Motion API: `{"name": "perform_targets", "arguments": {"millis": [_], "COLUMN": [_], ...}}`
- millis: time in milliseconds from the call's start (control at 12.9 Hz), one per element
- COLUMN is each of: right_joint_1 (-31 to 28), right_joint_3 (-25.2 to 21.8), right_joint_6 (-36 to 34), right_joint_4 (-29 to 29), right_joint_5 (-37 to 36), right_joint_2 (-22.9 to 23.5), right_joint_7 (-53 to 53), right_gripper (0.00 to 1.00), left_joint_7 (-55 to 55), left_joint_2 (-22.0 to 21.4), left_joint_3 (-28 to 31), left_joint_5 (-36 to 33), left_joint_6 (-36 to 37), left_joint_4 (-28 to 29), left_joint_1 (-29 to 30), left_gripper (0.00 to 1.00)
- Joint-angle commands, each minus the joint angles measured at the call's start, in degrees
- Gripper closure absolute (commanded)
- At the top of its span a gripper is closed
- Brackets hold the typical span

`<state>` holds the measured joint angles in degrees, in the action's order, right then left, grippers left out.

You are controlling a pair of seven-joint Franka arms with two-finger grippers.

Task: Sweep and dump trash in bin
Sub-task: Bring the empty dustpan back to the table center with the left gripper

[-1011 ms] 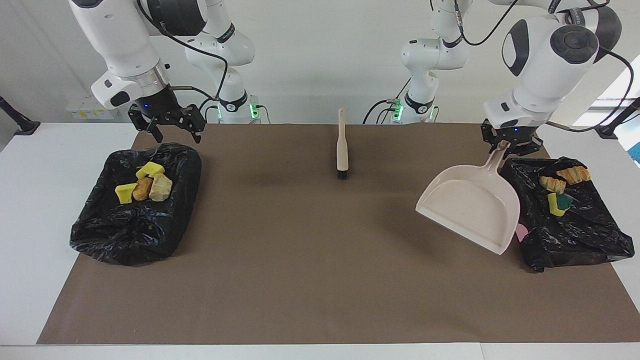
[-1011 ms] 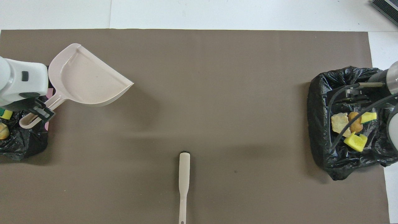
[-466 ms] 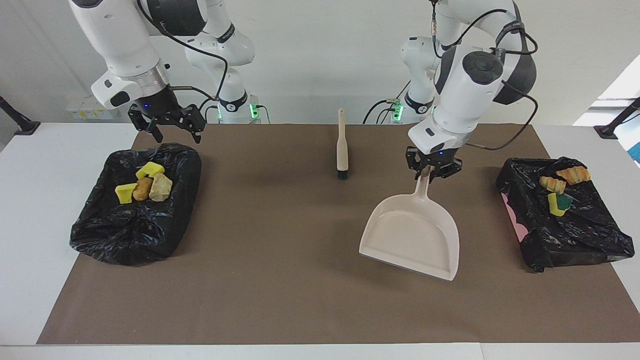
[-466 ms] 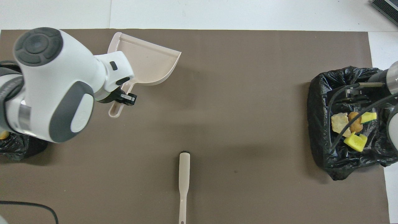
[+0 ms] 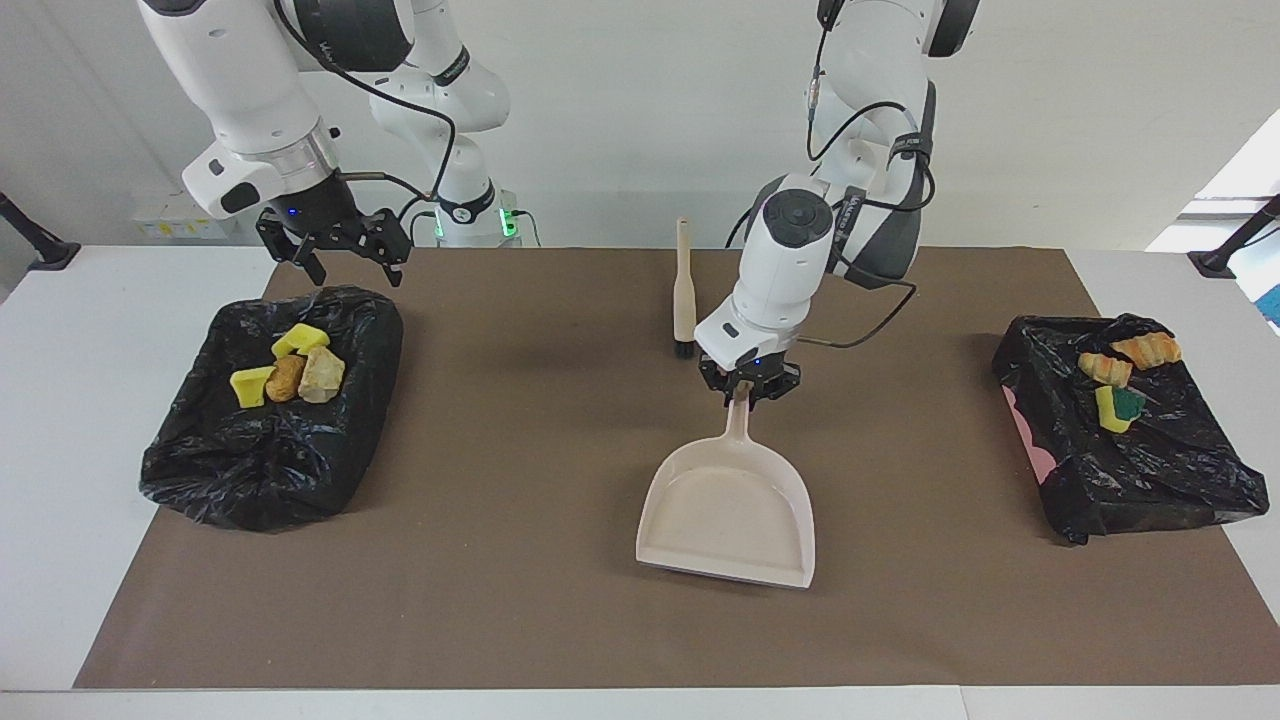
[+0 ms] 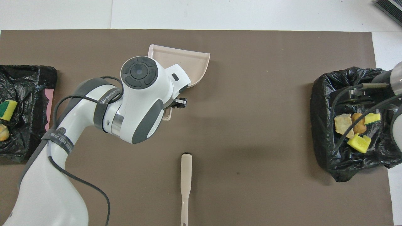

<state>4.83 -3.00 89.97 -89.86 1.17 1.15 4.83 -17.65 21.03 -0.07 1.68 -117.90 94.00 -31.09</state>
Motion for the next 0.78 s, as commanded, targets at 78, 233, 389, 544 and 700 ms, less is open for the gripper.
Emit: {"name": "perform_targets", "arguments": {"millis": [78,233,389,544,700], "right_joint_1": [-0.8,-0.8,-0.8,-0.8,-0.8], "right_joint_3": [0.2,0.2,0.2,0.2,0.2], "right_joint_6": [-0.9,-0.9,-0.9,-0.9,-0.9], "right_joint_4": [0.4,0.4,0.4,0.4,0.4], "right_joint_5": [1.3,1.3,1.3,1.3,1.3], "right_joint_2": [-0.3,-0.3,-0.3,-0.3,-0.3], "right_joint_7": [-0.5,-0.5,-0.5,-0.5,-0.5], "right_gripper": [0.0,0.0,0.0,0.0,0.0], "left_joint_7": [-3.6,-7.2,-7.3,-7.3,-7.3], "left_joint_2": [2.8,4.3,4.2,4.1,4.1], "left_joint_3": [1.2,1.2,1.1,1.1,1.1], "left_joint_5": [0.8,0.8,1.0,1.0,1.0], "left_joint_6": [-1.3,-2.4,-2.6,-2.6,-2.6], "left_joint_4": [-0.7,-0.7,-0.3,0.0,0.7], "left_joint_1": [-3.0,-4.3,-4.5,-4.6,-4.7], "left_gripper": [1.0,1.0,1.0,0.92,0.5]}}
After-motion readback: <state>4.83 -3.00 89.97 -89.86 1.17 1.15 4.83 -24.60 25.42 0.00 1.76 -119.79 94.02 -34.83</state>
